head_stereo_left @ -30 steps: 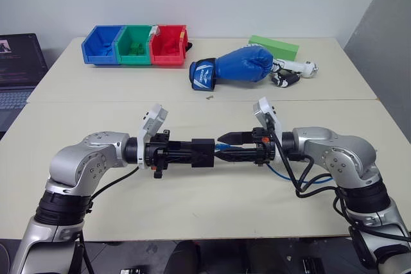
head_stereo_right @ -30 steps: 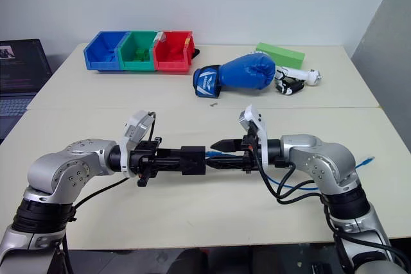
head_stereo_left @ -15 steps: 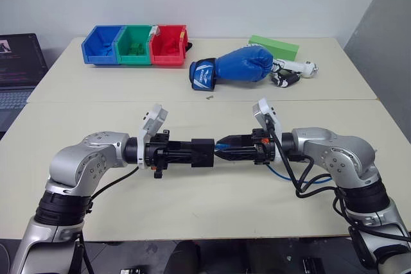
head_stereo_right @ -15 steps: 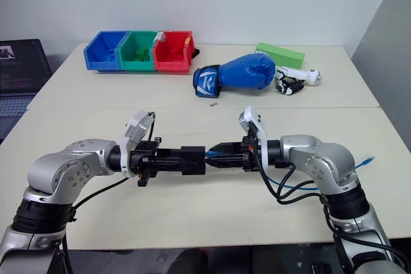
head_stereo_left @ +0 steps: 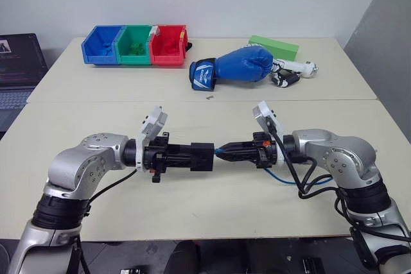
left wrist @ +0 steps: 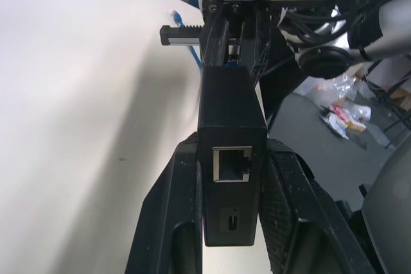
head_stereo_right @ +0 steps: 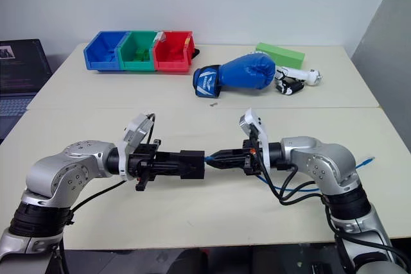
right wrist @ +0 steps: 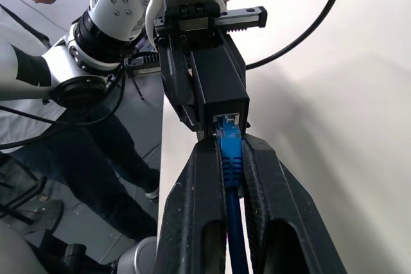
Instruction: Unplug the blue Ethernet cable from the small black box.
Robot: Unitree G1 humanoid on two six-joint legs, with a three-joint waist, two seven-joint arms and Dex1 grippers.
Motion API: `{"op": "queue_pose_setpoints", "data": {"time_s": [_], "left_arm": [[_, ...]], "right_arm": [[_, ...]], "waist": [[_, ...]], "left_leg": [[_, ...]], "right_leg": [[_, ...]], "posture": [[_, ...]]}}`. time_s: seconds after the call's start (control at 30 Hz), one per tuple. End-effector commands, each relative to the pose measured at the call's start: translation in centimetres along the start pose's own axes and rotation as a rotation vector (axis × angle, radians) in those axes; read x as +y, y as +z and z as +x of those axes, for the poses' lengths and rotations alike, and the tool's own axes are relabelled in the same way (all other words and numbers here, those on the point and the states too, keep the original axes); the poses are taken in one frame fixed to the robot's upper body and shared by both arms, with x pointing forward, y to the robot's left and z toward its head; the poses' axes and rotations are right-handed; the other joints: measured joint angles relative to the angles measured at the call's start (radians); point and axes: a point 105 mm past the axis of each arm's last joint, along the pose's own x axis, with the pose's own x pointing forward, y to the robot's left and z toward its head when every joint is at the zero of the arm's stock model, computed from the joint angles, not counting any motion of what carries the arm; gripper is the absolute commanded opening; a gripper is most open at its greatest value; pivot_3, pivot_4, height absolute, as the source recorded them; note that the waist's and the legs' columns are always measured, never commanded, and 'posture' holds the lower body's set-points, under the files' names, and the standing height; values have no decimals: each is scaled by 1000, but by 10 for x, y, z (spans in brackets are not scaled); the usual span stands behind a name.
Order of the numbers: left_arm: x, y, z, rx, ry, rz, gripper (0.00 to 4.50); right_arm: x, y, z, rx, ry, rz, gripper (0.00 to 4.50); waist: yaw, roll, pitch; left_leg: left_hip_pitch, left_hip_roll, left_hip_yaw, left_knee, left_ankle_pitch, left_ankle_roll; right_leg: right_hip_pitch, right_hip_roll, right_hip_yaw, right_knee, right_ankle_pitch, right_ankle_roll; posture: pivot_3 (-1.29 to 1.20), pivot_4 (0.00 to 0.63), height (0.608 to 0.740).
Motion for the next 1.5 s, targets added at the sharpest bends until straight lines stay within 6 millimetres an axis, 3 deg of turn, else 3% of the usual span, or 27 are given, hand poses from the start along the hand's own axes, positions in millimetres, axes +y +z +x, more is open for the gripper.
{"op": "queue_pose_setpoints", "data": {"time_s": [0.03,0.4,0.63,0.77,0.8,0.93,1.07,1.2,1.33,1.4,1.5], "left_arm": [[-8,-1,-2,31,-26,45,799],[17,-4,-42,-43,193,-4,798],[30,-6,-49,-43,300,7,798],[33,-3,-46,-49,313,20,798],[34,-2,-45,-51,317,24,798],[42,2,-48,-82,380,40,798],[54,5,-51,-119,465,64,798],[93,12,-67,-154,758,183,798],[113,15,-79,-200,905,270,798],[126,15,-95,-232,1039,321,798],[141,7,-113,-236,1200,355,798]], "right_arm": [[2,7,-6,-15,8,5,81],[-35,0,-47,-24,-213,32,80],[-130,10,-72,-28,-809,-271,80],[-157,9,-78,-24,-967,-309,80],[-160,10,-78,-38,-975,-307,429],[-148,23,-73,-103,-891,-319,1482],[-136,32,-81,-105,-857,-349,2299],[-83,46,-56,-102,-563,-447,3346],[-38,52,-31,-58,-348,-526,3346],[-20,51,-16,-18,-264,-591,3346],[-7,51,-3,-13,-204,-619,3346]], "waist": [[0,0,0],[0,0,0],[-5,0,0],[-9,0,0],[-9,0,0],[-9,0,0],[-8,0,0],[1,0,0],[-2,0,0],[-2,0,0],[-1,0,0]], "left_leg": [[0,0,0,0,0,0],[0,0,0,0,0,0],[-1,0,1,0,0,0],[-3,0,2,0,0,0],[-4,0,2,-1,0,0],[-5,0,3,-1,1,-1],[-5,0,3,-1,0,0],[-5,0,2,0,0,0],[-5,0,2,0,0,0],[-5,0,2,0,0,0],[-5,0,1,0,0,0]], "right_leg": [[0,0,0,0,0,0],[0,0,0,-1,0,0],[-2,0,1,0,0,0],[-6,0,1,2,0,0],[-7,0,1,1,0,0],[-7,-1,2,1,0,0],[-7,-1,2,1,0,0],[-7,-1,0,1,0,0],[-7,-1,1,1,0,0],[-7,-1,1,1,0,0],[-7,-1,1,1,0,0]], "posture": [[0,150,740],[0,150,740],[0,150,740],[0,150,740],[0,150,740],[0,150,740],[0,150,740],[0,150,740],[0,150,740],[0,150,740],[0,150,740]]}}
